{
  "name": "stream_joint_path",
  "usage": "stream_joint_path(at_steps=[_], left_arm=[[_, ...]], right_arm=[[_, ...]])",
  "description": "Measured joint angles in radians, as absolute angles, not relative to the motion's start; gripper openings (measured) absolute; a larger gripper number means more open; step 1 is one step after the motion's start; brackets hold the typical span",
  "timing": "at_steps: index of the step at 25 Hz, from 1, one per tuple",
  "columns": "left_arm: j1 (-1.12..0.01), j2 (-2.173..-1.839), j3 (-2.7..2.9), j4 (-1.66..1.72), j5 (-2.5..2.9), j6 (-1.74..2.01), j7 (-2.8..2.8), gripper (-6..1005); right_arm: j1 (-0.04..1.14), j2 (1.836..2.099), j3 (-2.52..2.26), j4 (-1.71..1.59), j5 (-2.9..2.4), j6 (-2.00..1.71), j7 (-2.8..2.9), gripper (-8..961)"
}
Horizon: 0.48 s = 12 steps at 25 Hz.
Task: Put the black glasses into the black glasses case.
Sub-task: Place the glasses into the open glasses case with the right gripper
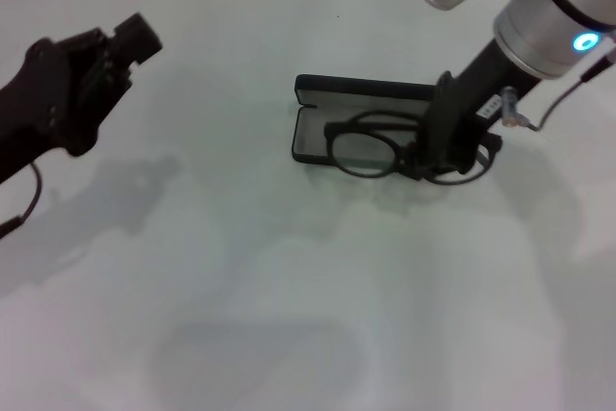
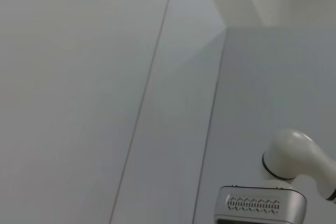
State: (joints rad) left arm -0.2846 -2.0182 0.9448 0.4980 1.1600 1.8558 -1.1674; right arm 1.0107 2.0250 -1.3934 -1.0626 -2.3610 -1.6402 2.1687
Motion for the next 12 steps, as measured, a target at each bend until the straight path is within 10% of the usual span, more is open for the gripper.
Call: stream_joint_path(at_steps=[12], left_arm=[[-0.198,-2.034,0.951,0.482,1.175,1.860,-1.094,50]], right_arm=[[1.083,2.028,-1.506,-0.877,-2.360,-1.418,2.161,131]])
